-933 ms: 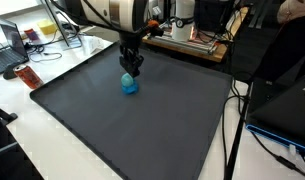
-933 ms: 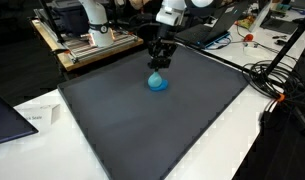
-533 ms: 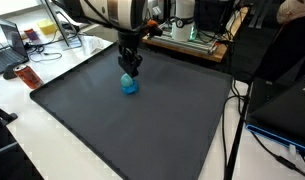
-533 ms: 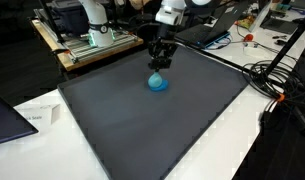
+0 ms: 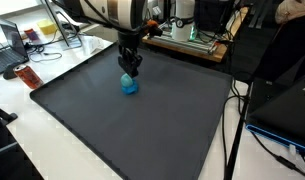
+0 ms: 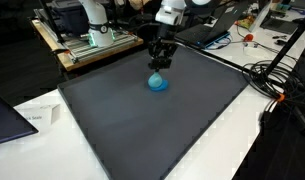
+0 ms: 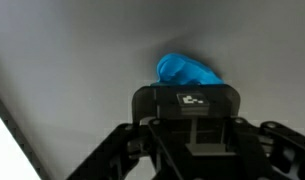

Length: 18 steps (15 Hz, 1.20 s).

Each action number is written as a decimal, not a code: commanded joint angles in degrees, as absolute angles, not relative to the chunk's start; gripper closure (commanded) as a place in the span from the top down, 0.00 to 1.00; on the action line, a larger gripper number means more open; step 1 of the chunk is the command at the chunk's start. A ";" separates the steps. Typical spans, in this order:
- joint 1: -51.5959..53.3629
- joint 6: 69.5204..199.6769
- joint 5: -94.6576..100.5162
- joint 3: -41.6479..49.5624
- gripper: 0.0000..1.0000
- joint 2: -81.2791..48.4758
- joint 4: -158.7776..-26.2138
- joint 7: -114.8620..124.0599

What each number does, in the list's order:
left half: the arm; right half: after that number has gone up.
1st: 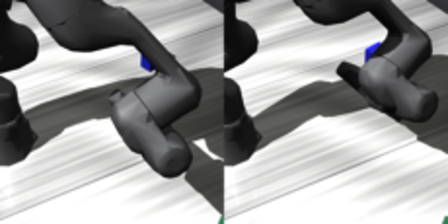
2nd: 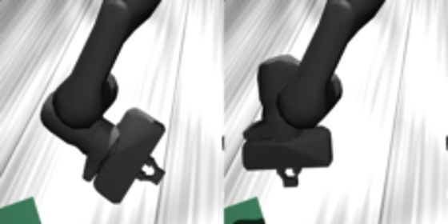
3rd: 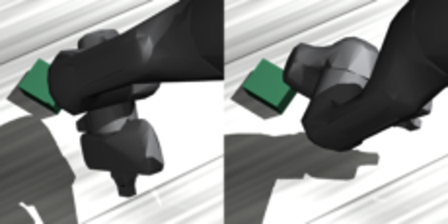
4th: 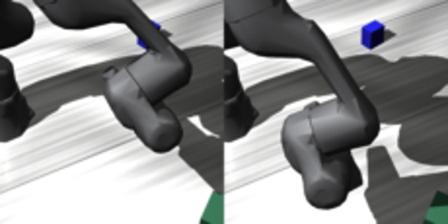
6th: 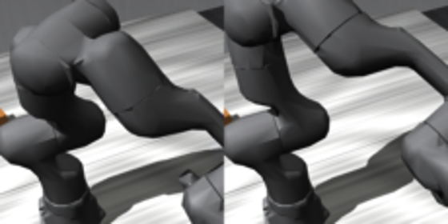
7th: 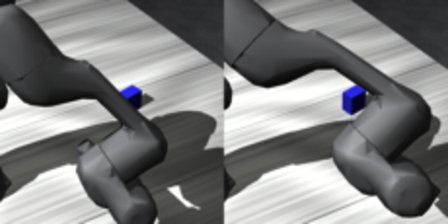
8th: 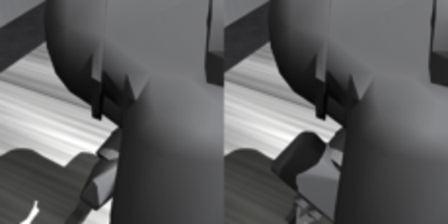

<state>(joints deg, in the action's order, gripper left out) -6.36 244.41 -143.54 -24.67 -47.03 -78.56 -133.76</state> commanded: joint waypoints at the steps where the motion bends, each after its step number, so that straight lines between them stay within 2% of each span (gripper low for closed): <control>1: -12.41 244.34 -144.61 -30.54 0.22 -41.21 -86.90 -134.00; 9: -13.85 243.40 -144.59 -32.09 0.22 -37.30 -88.30 -138.59; 10: -7.02 243.48 -144.39 -24.96 0.47 -45.88 -80.10 -135.35; 16: -11.93 242.03 -144.67 -29.76 0.47 -37.67 -86.65 -138.09; 17: -11.89 241.99 -144.67 -29.84 0.22 -37.68 -86.90 -138.09; 18: -11.63 240.13 -144.67 -29.79 0.22 -36.09 -87.86 -137.78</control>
<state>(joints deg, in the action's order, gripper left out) -12.86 241.87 -143.53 -31.32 -38.11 -87.13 -137.34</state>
